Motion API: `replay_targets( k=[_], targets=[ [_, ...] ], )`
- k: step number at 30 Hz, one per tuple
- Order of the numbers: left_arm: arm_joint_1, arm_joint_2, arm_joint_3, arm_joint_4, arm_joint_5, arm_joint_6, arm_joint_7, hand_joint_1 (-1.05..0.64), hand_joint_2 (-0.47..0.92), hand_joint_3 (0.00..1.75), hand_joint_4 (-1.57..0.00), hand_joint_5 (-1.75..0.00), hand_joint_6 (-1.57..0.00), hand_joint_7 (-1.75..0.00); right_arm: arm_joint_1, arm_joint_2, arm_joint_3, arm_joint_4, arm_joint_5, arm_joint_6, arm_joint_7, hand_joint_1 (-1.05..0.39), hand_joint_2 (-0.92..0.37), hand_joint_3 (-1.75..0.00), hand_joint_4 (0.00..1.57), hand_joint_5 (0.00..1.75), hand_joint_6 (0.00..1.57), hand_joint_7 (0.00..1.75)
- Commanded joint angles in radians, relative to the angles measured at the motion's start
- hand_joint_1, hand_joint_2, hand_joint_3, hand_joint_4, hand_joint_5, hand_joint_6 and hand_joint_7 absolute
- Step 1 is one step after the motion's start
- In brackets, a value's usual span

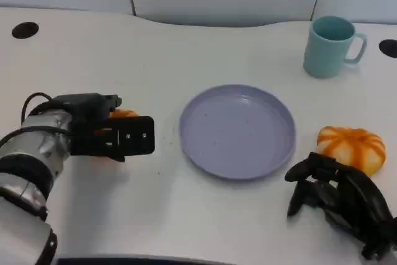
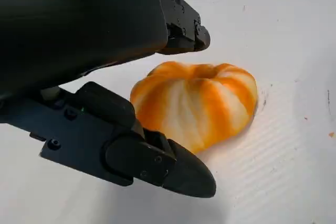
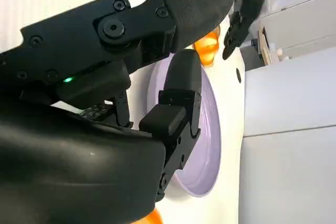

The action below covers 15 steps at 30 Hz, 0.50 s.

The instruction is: Grasp the bread from the table and place it into the plate.

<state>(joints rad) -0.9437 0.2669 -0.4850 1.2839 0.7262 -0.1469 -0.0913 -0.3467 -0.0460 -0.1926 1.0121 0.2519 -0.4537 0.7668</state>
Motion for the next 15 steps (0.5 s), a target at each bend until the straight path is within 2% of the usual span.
replay_targets(
  k=[1, 15],
  targets=[
    [-0.022, -0.004, -0.014, 0.026, -0.004, 0.027, -0.004, -0.86, 0.85, 0.00, -0.02, -0.09, -0.13, -0.01, 0.047, -0.003, 0.006, 0.010, -0.007, 0.017, -0.011, -0.54, -0.92, -0.16, 0.64, 1.58, 0.72, 1.04],
    [0.007, -0.028, -0.053, 0.059, 0.001, 0.082, -0.012, -0.87, 0.80, 0.00, -0.02, -0.10, -0.17, -0.02, 0.062, 0.000, 0.008, -0.016, -0.001, 0.027, -0.013, -0.55, -0.92, -0.15, 0.64, 1.57, 0.73, 1.04]
  ],
)
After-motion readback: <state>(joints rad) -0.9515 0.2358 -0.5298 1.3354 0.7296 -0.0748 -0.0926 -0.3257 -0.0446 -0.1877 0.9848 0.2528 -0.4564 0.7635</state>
